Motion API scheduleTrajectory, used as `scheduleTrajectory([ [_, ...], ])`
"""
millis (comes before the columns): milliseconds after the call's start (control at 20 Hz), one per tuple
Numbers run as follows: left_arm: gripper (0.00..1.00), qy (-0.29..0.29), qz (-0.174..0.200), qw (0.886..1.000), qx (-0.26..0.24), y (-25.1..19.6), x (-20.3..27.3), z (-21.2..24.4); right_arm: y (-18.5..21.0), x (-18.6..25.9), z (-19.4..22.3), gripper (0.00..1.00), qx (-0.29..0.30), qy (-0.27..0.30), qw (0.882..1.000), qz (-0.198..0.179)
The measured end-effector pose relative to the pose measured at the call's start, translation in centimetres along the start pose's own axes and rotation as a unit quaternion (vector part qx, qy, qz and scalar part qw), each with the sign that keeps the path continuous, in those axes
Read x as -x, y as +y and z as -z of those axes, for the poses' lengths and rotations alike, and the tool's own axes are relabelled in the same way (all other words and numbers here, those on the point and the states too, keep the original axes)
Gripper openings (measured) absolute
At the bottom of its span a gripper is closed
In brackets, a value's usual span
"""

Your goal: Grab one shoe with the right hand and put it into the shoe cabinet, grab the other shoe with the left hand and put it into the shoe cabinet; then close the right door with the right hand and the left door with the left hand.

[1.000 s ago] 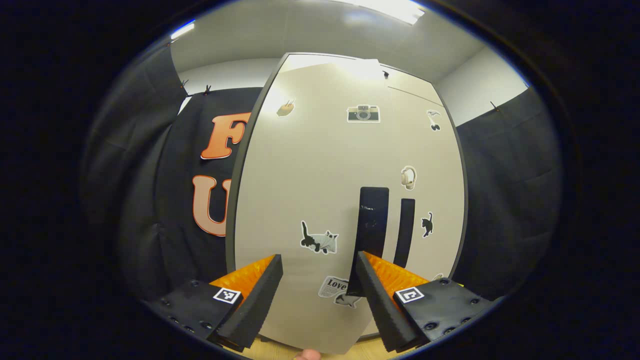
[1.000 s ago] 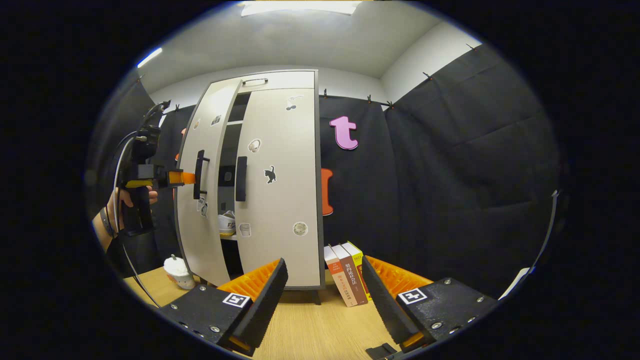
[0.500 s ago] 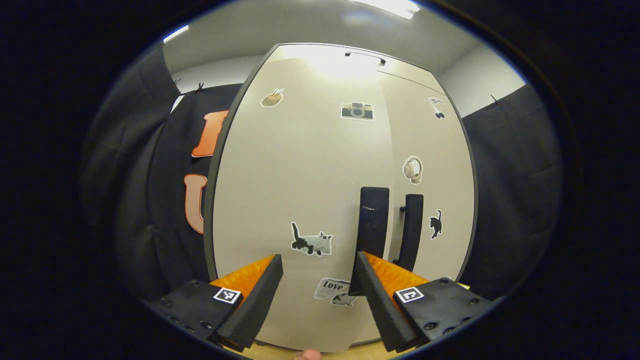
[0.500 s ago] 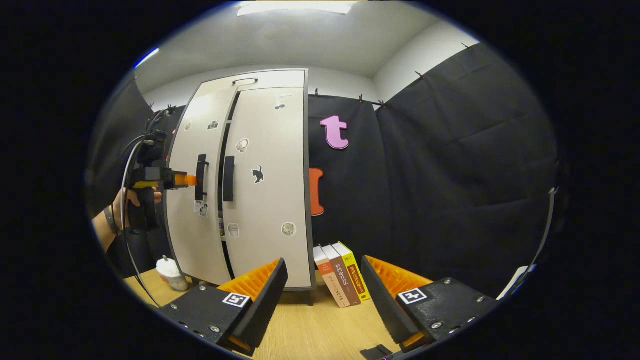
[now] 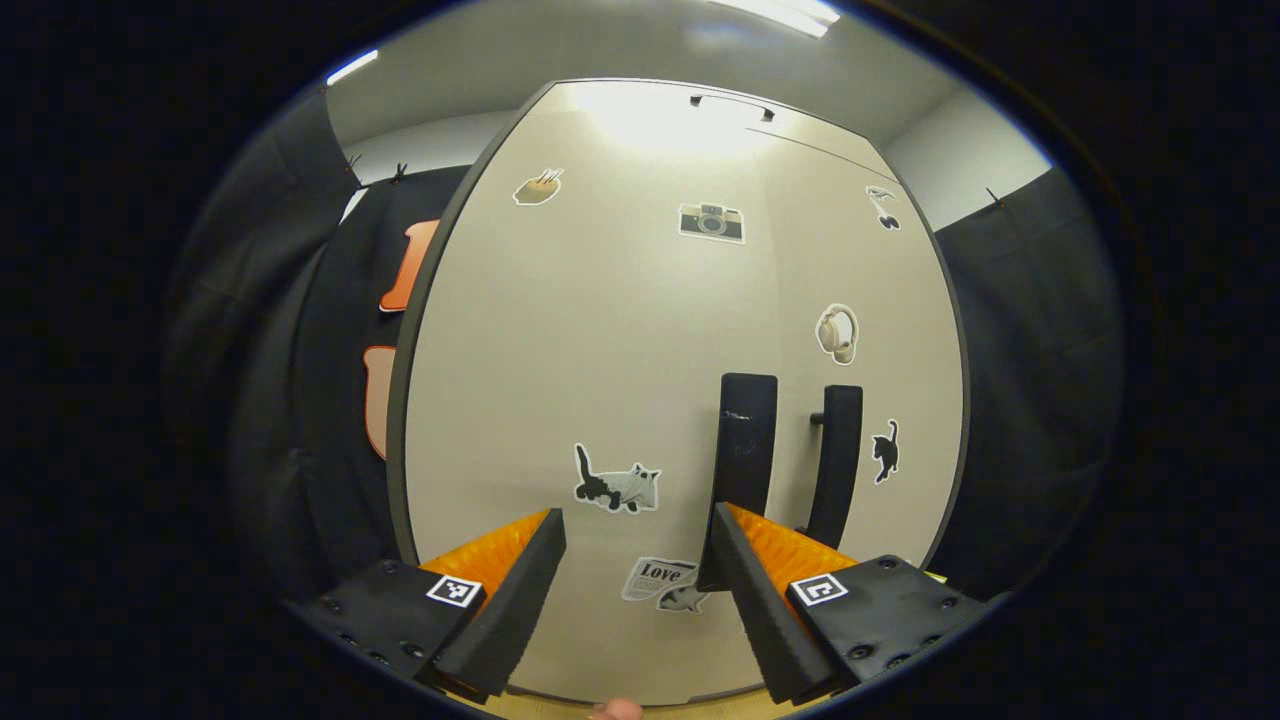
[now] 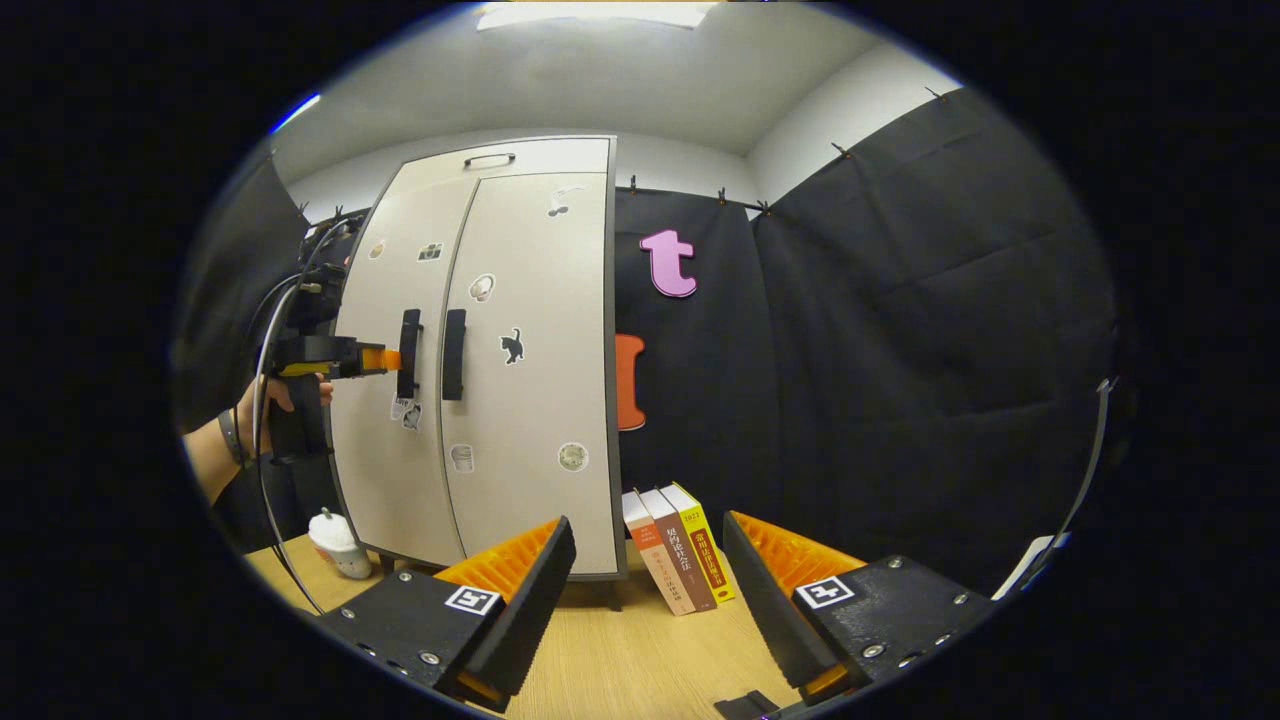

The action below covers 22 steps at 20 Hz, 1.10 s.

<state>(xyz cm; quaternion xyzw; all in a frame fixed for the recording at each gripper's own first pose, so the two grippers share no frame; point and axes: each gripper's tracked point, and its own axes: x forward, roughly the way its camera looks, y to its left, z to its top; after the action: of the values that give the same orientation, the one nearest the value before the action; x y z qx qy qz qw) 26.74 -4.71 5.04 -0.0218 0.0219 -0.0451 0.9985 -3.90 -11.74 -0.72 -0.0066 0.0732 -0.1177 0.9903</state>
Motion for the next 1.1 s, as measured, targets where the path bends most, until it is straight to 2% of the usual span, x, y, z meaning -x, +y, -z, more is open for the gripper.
scheduleTrajectory([
  [200, 0.96, -0.010, 0.000, 1.000, 0.004, 0.3, 2.0, -1.0, 0.4, 0.1, -0.3, 0.92, 0.000, -0.004, 1.000, -0.003],
  [250, 0.94, -0.013, 0.001, 1.000, 0.002, 0.4, 3.0, -1.4, 0.6, 0.1, -0.3, 0.92, -0.001, -0.003, 1.000, -0.006],
  [450, 0.99, -0.018, 0.004, 1.000, -0.005, 0.4, 8.3, -1.9, 1.4, 0.7, -0.6, 0.92, -0.005, -0.007, 1.000, -0.019],
  [550, 0.96, -0.026, 0.007, 1.000, -0.011, 0.2, 11.1, -2.1, 1.9, 0.8, -0.5, 0.92, -0.005, -0.006, 1.000, -0.027],
  [600, 0.99, -0.027, 0.008, 1.000, -0.011, 0.1, 12.6, -2.0, 2.1, 0.9, -0.6, 0.92, -0.004, -0.006, 1.000, -0.031],
  [800, 0.96, -0.027, 0.010, 1.000, -0.003, 0.0, 18.3, -0.6, 3.3, 1.4, -0.3, 0.92, -0.010, -0.005, 0.999, -0.047],
  [1100, 0.96, -0.008, 0.001, 1.000, 0.002, -0.3, 24.1, 2.6, 5.3, 2.0, -0.2, 0.92, -0.012, -0.008, 0.997, -0.076],
])
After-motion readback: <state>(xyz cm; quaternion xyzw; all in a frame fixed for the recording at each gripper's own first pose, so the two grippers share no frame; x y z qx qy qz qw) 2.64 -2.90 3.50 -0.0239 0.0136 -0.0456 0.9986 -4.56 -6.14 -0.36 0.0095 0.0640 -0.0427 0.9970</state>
